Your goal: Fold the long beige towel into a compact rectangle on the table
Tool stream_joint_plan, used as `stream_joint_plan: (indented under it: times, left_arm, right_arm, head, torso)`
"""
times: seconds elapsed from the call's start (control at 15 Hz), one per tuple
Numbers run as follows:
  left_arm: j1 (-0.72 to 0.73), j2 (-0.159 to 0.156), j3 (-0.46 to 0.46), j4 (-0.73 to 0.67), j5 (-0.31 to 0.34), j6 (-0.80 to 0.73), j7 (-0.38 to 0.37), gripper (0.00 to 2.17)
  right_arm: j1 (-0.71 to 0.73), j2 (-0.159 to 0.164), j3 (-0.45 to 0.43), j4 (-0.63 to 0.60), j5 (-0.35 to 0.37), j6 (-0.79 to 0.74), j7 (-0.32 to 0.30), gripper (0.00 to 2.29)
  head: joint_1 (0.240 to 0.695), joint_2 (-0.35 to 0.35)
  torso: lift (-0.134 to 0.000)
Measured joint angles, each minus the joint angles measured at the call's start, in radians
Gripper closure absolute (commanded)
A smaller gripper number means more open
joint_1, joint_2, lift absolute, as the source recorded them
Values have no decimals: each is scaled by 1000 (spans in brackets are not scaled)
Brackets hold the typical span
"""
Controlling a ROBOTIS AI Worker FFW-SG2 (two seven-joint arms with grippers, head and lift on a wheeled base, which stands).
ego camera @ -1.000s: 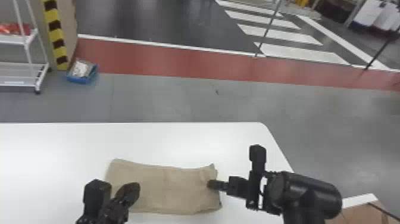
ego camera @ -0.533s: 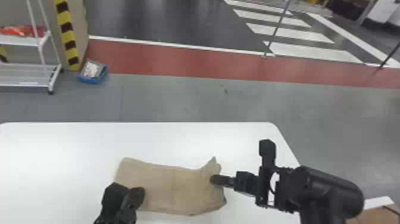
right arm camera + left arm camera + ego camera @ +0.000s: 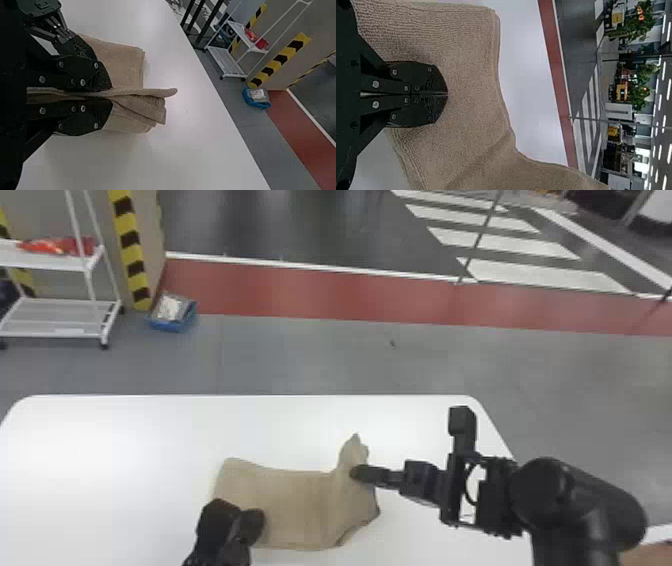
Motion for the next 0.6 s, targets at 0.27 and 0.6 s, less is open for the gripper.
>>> stream_joint_plan:
  times: [0.27, 0.6]
  left_arm:
    - [70, 20, 26, -143, 35, 34, -33, 1892]
    - [74, 28, 60, -181, 15, 46, -11, 1892]
  right_arm:
    - [-35, -1, 2, 15, 1, -16, -14, 1035]
    - [-41, -1, 21, 19, -1, -16, -23, 1035]
  head:
    - [695, -256]
    - [695, -223]
  torso:
    - [0]
    - [0]
